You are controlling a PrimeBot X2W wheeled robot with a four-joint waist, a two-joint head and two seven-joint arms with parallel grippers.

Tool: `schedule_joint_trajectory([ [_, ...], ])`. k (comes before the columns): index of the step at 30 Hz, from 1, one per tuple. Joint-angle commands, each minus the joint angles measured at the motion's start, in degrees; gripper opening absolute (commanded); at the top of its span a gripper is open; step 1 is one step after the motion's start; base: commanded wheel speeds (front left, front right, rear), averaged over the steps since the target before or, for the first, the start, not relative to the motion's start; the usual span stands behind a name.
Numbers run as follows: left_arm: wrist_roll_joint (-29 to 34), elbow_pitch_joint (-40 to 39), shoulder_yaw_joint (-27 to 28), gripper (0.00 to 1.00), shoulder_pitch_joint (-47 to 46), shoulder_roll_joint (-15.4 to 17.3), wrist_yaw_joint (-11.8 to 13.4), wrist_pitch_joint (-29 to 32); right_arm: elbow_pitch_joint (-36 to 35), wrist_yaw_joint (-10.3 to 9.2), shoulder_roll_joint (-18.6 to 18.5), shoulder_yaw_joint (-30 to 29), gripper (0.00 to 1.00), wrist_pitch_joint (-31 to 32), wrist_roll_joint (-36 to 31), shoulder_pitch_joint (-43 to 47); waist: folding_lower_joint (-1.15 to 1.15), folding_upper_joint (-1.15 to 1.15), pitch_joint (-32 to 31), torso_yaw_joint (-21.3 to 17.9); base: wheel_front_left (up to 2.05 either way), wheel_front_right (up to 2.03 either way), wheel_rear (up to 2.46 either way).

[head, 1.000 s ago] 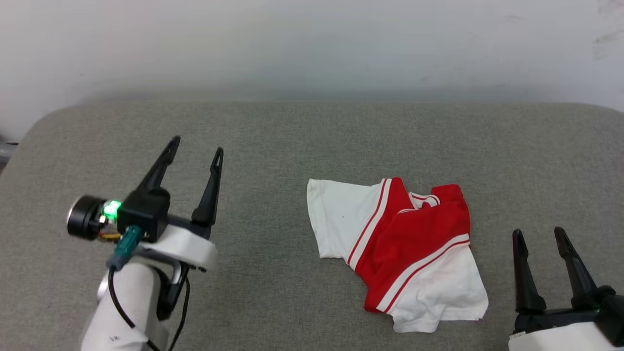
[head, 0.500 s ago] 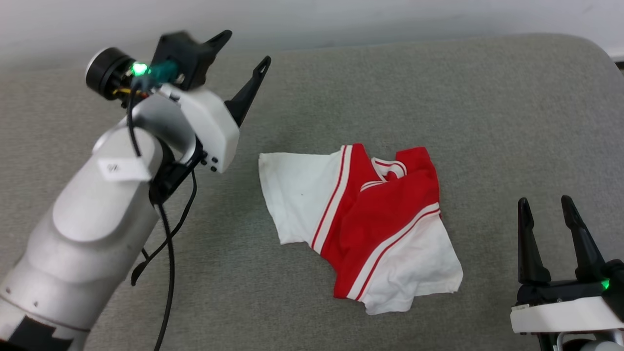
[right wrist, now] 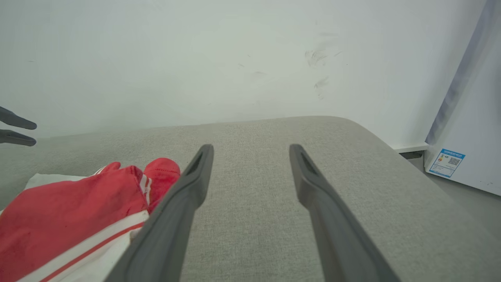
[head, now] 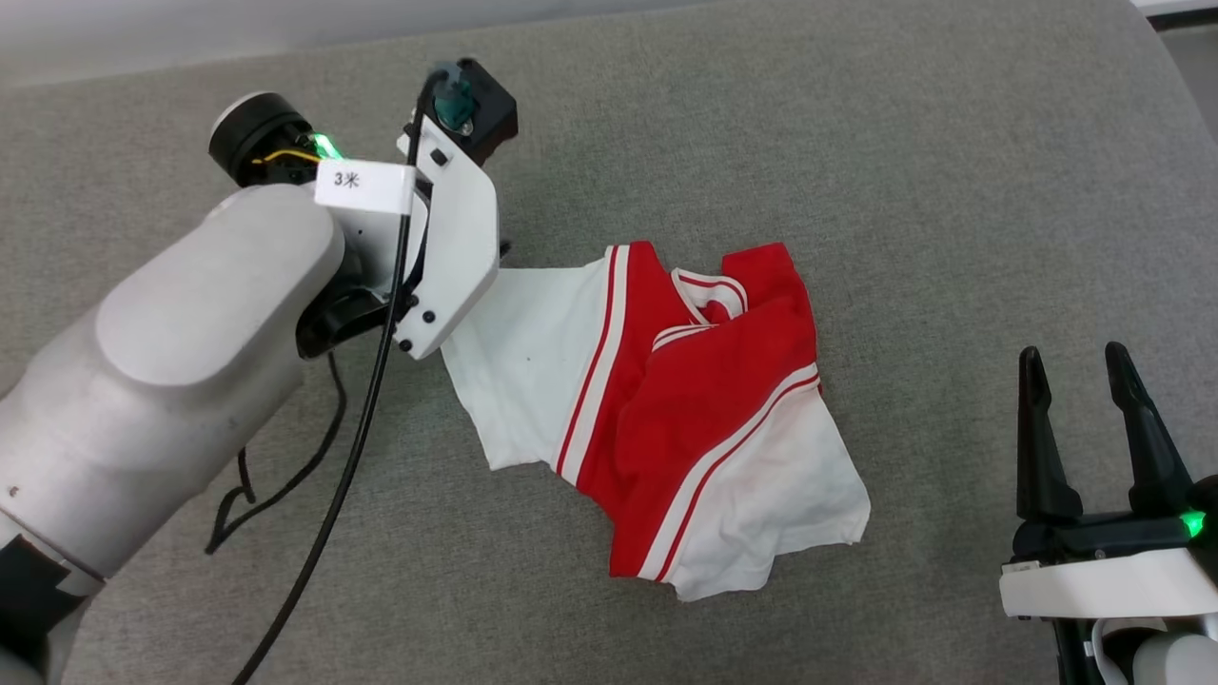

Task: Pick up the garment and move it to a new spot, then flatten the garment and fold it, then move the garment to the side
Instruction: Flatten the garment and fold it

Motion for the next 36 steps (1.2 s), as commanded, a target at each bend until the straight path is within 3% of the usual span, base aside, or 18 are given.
schedule_joint_trajectory([
  [1, -1.08, 0.26, -1.84, 1.00, -1.53, 0.59, 0.03, 1.41, -0.27, -0.04, 0.13, -0.01, 1.00, -0.14, 0.44, -0.95, -0.01, 0.00, 0.90, -0.52, 0.00, 0.00, 0.00],
  [7, -4.45, 1.49, -8.56, 1.00, -3.59, 2.00, 0.02, 6.75, -0.38, -0.04, 0.13, 0.38, 1.00, -0.14, 0.91, -2.33, -0.01, 0.00, 3.00, -1.37, 0.00, 0.00, 0.00],
  [19, -3.63, 2.60, -11.27, 1.00, 3.75, 2.53, -0.07, 13.98, -0.51, -0.04, 0.12, 0.56, 1.00, -0.14, 1.23, -3.76, -0.01, 0.00, 6.10, -2.28, 0.00, 0.00, 0.00],
  [20, -3.06, 1.78, -11.36, 0.00, 4.37, 2.58, -0.16, 14.42, -0.49, -0.04, 0.12, 0.47, 1.00, -0.14, 1.25, -3.83, -0.01, 0.00, 6.17, -2.25, 0.00, 0.00, 0.00],
  [27, -2.74, -0.33, -10.79, 0.00, 2.14, 2.28, -0.01, 10.06, 0.02, -0.04, 0.12, 0.15, 1.00, -0.14, 0.55, -3.33, -0.01, 0.00, 4.45, -0.60, 0.00, 0.00, 0.00],
  [32, -5.11, -0.33, -9.99, 0.00, -1.58, 1.76, 0.01, -0.45, 0.12, -0.04, 0.12, -0.47, 1.00, -0.14, -0.25, -1.61, -0.01, 0.00, 1.19, 2.21, 0.00, 0.00, 0.00],
  [36, -7.59, 0.27, -8.32, 0.00, -1.23, 4.04, 0.02, -8.41, 0.08, -0.04, 0.12, -0.79, 1.00, -0.13, -1.08, -0.33, -0.01, 0.00, -1.31, 5.04, 0.00, 0.00, 0.00],
])
